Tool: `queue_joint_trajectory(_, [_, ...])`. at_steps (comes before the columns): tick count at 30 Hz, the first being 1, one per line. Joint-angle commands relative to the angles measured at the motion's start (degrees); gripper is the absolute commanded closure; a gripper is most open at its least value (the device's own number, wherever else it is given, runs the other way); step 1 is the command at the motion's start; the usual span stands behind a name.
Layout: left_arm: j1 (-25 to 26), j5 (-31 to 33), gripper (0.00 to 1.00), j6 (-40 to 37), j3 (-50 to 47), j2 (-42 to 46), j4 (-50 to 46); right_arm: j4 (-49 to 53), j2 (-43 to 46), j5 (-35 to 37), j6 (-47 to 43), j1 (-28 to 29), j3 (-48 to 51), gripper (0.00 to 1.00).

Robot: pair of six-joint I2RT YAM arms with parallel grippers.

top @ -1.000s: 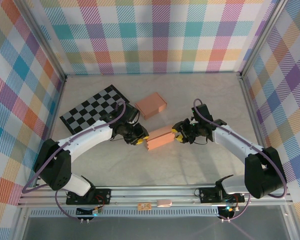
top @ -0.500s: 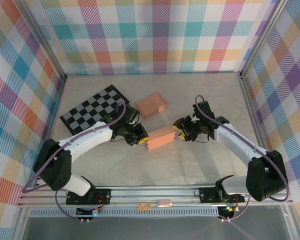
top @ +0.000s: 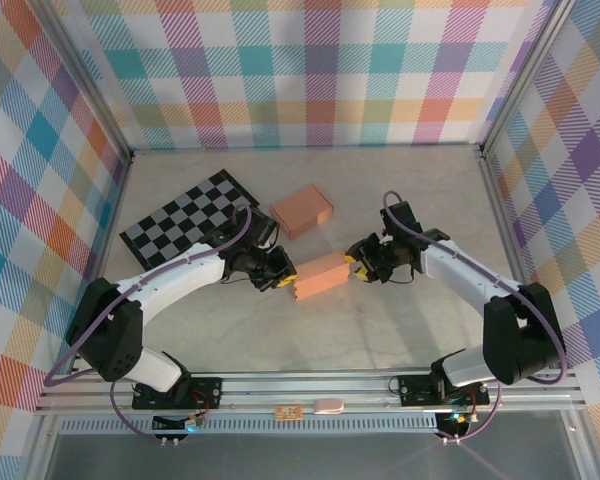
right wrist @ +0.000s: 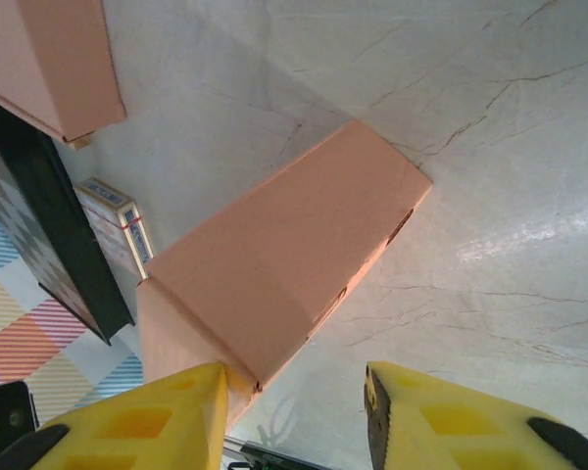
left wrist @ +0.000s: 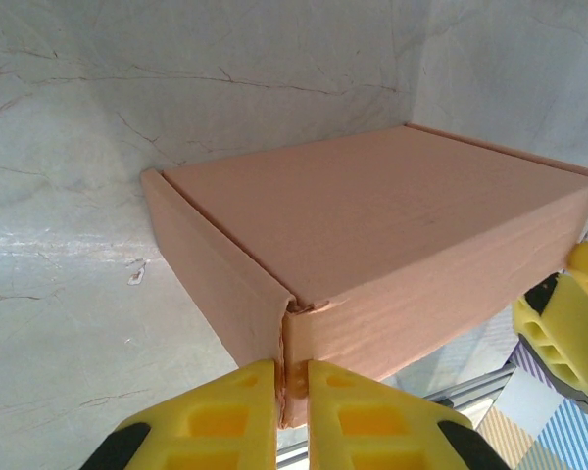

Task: Fold the paper box

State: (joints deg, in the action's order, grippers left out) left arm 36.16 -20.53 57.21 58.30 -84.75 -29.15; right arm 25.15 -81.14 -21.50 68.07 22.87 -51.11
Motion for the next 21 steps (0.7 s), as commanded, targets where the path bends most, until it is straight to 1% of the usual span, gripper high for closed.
queue_joint_trajectory(1, [-0.3,0.9,0.87,-0.6,-1.9,-0.2,-2.3,1.7,-0.7,1.5,-1.3,-0.2,1.4,0.61])
queue_joint_trajectory(10, [-0.3,1.1,0.87,-1.1,-2.8,-0.1,-2.8,4.6,-0.6,3.9,-1.1,-0.2,4.0,0.66])
queue_joint_trajectory(13, [-0.3,1.8,0.8,-2.1,-2.5,-0.3,-4.5,5.2,-0.3,4.3,-1.2,-0.2,4.3,0.66])
queue_joint_trajectory(14, [-0.3,1.9,0.79,-2.4,-2.5,-0.3,-5.0,5.3,-0.3,4.3,-1.2,-0.2,4.3,0.66])
queue_joint_trajectory(17, [-0.3,2.2,0.79,-2.7,-2.7,0.1,-5.2,5.6,-0.1,4.4,-1.2,-0.2,3.6,0.66])
queue_joint_trajectory(21, [-0.3,1.7,0.82,-2.4,-3.0,-0.2,-4.0,6.9,0.9,5.2,-1.6,0.0,1.4,0.65])
